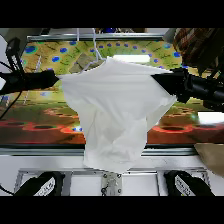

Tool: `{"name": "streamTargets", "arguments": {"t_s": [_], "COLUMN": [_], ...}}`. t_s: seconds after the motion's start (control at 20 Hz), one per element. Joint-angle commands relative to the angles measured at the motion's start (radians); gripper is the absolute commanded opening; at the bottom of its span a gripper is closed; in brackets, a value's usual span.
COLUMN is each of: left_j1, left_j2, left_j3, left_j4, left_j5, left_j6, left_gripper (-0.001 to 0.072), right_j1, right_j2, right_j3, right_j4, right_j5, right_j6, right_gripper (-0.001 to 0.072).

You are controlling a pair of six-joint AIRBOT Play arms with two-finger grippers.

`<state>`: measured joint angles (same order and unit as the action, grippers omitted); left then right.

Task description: Fold the clothes and pants, and hang the long-sleeved shirts on hangers.

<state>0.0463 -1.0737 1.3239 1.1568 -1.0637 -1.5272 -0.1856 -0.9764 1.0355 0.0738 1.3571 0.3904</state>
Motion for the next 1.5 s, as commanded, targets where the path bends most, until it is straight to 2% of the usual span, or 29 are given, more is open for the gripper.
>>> {"name": "streamTargets", "arguments": {"t_s": [0.0, 0.25, 0.55, 0.7, 0.9, 0.95, 1.05, 1.1, 1.3, 1.45], "left_j1": [-0.074, -0.138, -0.184, -0.208, -0.204, -0.204, -0.204, -0.204, -0.159, -0.079], "left_j2": [0.001, -0.009, -0.188, -0.306, -0.425, -0.443, -0.447, -0.446, -0.399, -0.34], "left_j3": [0.158, 0.275, 0.463, 0.583, 0.704, 0.726, 0.727, 0.729, 0.729, 0.729], "left_j4": [-0.021, 0.206, 0.203, 0.202, 0.065, 0.034, -0.025, -0.034, -0.039, -0.146], "left_j5": [-0.056, -0.103, -0.21, -0.288, -0.371, -0.378, -0.35, -0.34, -0.298, -0.293], "left_j6": [0.036, 0.027, 0.028, 0.028, 0.04, 0.04, 0.051, 0.05, 0.042, 0.043], "left_gripper": [0.0024, 0.0023, 0.0024, 0.0024, 0.0024, 0.0053, 0.0549, 0.0573, 0.0573, 0.0573], "right_j1": [0.0, 0.0, 0.0, 0.0, 0.0, 0.0, 0.0, 0.0, 0.0, 0.0], "right_j2": [0.0, 0.0, 0.0, 0.0, 0.0, 0.0, 0.0, 0.0, 0.0, 0.0], "right_j3": [0.0, 0.0, 0.0, 0.0, 0.0, 0.0, 0.0, 0.0, 0.0, 0.0], "right_j4": [-0.007, -0.011, -0.058, 0.007, 0.055, 0.064, 0.078, 0.084, 0.099, 0.1], "right_j5": [0.001, 0.014, 0.087, 0.144, 0.155, 0.154, 0.147, 0.14, 0.101, 0.08], "right_j6": [0.02, 0.031, 0.071, 0.071, 0.09, 0.09, 0.09, 0.09, 0.09, 0.089], "right_gripper": [0.0024, 0.0024, 0.0024, 0.0023, 0.0024, 0.0024, 0.0024, 0.0023, 0.0023, 0.0024]}}
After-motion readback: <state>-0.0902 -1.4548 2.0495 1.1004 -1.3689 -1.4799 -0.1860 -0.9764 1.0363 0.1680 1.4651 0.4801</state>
